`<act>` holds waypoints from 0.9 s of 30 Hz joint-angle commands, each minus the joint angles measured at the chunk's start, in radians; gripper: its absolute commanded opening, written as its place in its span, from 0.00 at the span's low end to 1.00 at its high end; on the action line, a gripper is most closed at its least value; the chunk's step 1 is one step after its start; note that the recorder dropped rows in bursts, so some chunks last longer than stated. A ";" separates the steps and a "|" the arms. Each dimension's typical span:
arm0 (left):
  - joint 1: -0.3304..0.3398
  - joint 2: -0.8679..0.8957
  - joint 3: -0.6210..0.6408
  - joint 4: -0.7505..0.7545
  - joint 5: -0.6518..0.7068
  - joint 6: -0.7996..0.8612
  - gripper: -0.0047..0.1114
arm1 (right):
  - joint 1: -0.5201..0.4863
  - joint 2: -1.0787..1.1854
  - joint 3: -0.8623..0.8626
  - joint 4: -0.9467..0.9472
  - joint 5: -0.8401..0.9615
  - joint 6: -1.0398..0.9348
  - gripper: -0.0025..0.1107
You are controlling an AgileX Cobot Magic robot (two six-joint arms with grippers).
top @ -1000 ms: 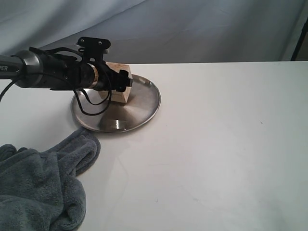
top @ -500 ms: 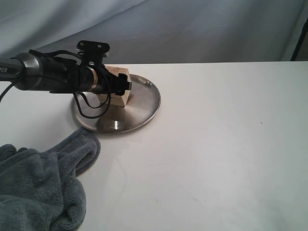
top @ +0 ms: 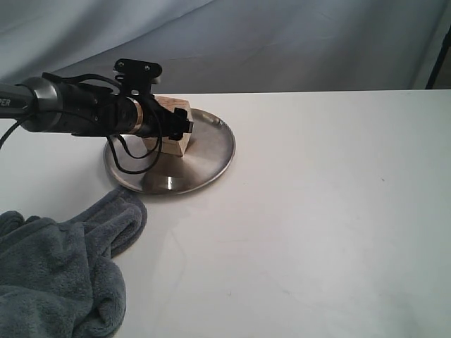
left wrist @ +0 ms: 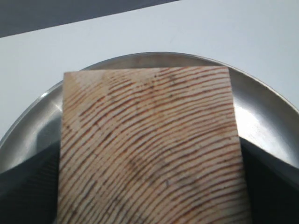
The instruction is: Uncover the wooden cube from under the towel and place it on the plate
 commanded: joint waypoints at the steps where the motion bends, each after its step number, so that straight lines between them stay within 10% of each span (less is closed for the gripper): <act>1: -0.001 -0.012 0.001 0.029 -0.004 -0.001 0.94 | 0.000 -0.007 0.004 -0.010 -0.002 0.001 0.02; 17: -0.001 -0.173 0.015 0.054 -0.010 -0.001 0.94 | 0.000 -0.007 0.004 -0.010 -0.002 0.003 0.02; 27: -0.001 -0.571 0.227 0.054 -0.002 -0.001 0.94 | 0.000 -0.007 0.004 -0.010 -0.002 0.001 0.02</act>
